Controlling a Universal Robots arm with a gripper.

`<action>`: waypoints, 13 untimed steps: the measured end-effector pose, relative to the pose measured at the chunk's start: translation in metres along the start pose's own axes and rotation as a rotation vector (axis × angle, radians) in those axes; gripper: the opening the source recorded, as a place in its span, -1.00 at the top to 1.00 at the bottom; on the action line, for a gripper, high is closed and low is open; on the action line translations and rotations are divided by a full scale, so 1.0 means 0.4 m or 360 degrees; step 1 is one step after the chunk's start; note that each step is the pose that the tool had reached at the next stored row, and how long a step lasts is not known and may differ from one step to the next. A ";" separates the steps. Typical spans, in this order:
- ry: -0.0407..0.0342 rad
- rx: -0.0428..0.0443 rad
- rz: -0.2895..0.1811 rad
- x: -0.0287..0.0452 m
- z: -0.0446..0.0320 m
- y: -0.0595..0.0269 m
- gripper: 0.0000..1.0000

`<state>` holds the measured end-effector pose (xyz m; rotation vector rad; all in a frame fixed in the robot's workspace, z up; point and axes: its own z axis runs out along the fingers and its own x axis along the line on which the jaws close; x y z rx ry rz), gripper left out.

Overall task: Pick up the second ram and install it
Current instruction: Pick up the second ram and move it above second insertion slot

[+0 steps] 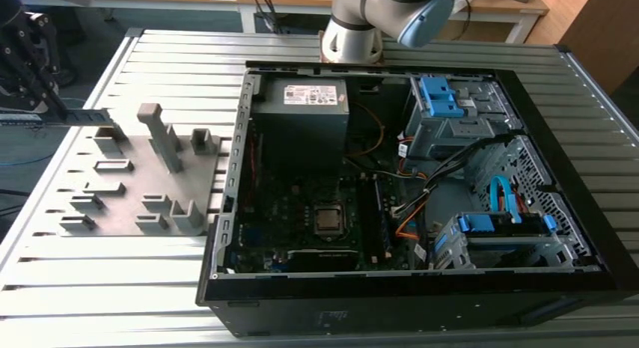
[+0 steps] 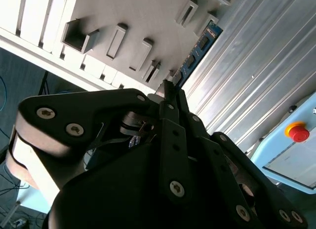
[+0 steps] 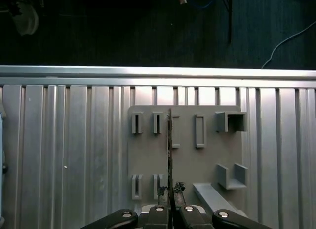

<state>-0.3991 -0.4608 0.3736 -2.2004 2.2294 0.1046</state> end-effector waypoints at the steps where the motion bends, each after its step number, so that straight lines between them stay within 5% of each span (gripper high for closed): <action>1: 0.0000 0.0000 0.0000 0.000 -0.003 0.000 0.73; 13: 0.0000 0.0000 0.0000 -0.002 -0.034 0.001 0.73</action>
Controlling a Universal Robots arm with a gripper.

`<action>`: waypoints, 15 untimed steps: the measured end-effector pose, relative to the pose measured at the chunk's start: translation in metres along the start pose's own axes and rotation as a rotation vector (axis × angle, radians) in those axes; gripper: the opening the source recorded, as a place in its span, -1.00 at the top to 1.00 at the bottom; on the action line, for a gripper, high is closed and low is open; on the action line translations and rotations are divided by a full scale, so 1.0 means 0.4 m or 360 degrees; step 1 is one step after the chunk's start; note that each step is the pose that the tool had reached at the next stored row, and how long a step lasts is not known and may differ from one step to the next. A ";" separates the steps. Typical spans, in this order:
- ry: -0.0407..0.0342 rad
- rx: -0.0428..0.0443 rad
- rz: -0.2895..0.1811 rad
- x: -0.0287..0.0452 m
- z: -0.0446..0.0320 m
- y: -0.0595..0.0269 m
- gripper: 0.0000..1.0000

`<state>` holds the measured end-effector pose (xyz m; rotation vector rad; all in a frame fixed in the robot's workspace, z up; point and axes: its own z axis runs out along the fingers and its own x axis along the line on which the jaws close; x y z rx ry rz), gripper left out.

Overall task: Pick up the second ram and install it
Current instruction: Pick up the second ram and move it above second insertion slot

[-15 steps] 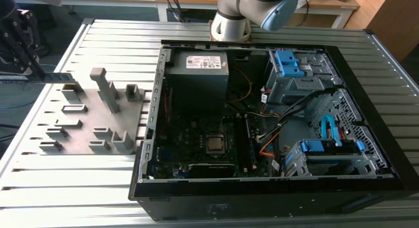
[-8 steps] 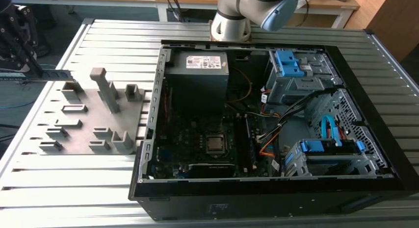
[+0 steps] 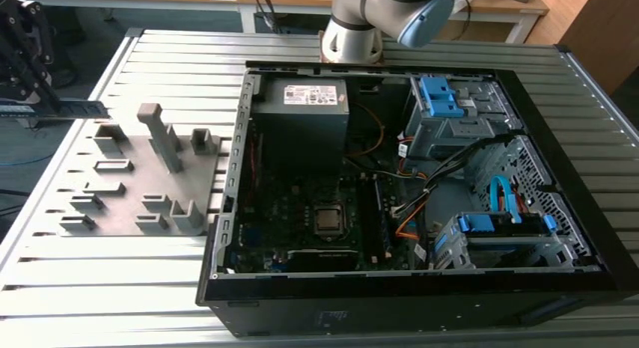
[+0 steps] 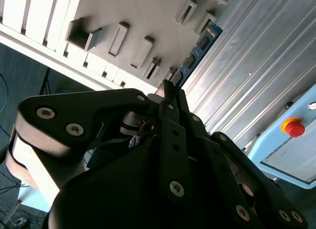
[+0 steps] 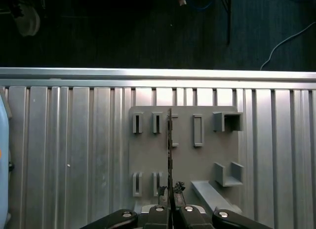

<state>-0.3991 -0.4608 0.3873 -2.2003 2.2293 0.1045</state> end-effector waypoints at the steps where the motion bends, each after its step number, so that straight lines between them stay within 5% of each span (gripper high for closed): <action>1: 0.0000 0.0000 0.0000 0.000 -0.002 0.000 0.73; 8: 0.0000 0.0000 0.0000 -0.001 -0.025 0.001 0.73; 15: 0.0000 0.0000 0.0000 -0.001 -0.027 0.001 0.73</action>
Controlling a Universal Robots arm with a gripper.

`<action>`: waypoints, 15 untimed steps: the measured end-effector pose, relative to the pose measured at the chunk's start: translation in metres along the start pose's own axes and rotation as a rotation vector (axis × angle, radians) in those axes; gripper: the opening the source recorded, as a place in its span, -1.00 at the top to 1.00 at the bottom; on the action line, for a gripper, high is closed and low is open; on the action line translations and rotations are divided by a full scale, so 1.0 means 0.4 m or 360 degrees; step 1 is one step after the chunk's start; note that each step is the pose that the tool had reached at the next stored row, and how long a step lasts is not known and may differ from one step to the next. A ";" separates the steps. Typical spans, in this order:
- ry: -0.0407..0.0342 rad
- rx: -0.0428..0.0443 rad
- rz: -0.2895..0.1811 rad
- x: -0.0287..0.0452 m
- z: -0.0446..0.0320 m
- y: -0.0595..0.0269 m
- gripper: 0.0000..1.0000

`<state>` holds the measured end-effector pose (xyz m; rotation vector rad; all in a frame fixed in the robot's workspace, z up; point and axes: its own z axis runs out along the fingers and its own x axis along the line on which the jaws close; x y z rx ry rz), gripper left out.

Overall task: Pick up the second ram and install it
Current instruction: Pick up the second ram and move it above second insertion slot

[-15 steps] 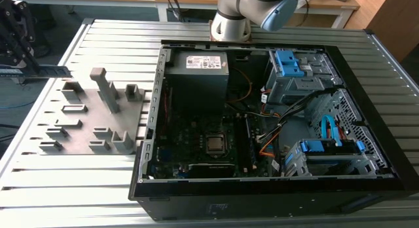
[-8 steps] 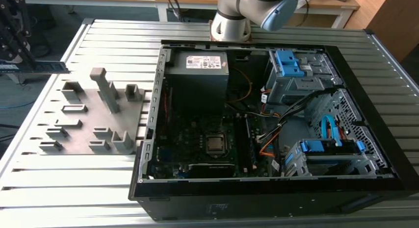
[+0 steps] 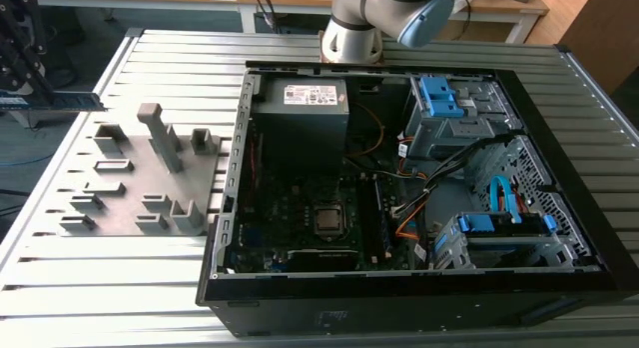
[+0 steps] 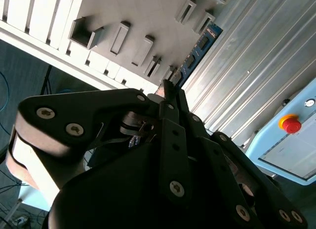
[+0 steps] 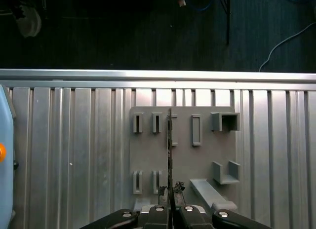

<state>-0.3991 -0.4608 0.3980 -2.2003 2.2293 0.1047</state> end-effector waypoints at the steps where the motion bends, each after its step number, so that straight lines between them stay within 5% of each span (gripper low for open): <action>1: 0.0000 0.0000 0.0000 0.000 0.000 0.000 0.73; 15: 0.0000 -0.0001 0.0000 -0.001 -0.004 -0.088 0.73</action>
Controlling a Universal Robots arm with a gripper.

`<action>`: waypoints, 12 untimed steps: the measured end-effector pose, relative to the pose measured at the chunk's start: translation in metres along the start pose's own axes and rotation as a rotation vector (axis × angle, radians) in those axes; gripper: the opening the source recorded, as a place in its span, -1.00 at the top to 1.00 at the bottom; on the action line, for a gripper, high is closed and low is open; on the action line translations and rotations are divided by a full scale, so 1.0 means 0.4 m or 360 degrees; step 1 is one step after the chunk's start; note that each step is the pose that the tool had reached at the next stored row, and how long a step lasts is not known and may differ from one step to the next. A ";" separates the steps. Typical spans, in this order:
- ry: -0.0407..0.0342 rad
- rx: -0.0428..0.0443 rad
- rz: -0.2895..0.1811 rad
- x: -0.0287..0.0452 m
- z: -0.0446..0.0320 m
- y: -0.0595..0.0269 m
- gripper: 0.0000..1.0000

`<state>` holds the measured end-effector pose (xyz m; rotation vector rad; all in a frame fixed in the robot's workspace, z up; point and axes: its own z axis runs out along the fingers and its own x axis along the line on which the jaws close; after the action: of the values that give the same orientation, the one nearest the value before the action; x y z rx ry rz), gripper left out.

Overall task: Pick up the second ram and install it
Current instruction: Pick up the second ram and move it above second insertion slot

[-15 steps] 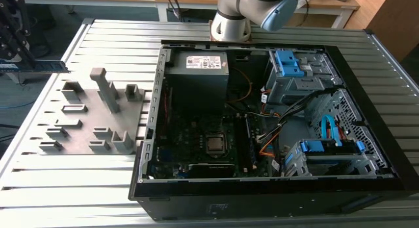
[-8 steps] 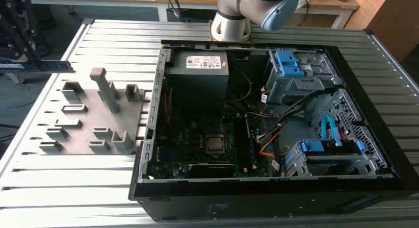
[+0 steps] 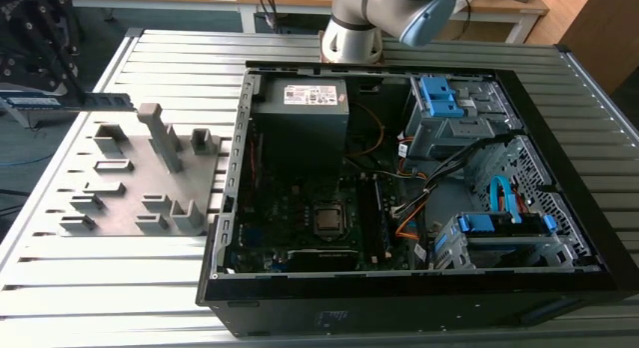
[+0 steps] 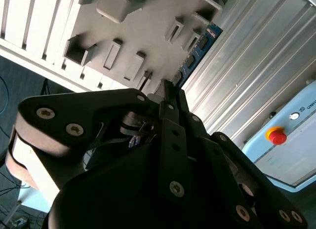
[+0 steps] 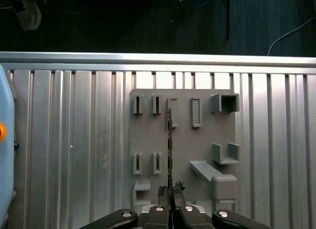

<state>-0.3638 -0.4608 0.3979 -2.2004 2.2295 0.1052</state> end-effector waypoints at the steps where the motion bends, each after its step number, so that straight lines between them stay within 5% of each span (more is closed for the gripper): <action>1: 0.0000 0.0000 0.0000 0.000 0.000 -0.006 0.73; 12: 0.0000 0.0000 0.0000 -0.001 -0.003 -0.064 0.73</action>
<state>-0.3382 -0.4608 0.3980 -2.2005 2.2296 0.1053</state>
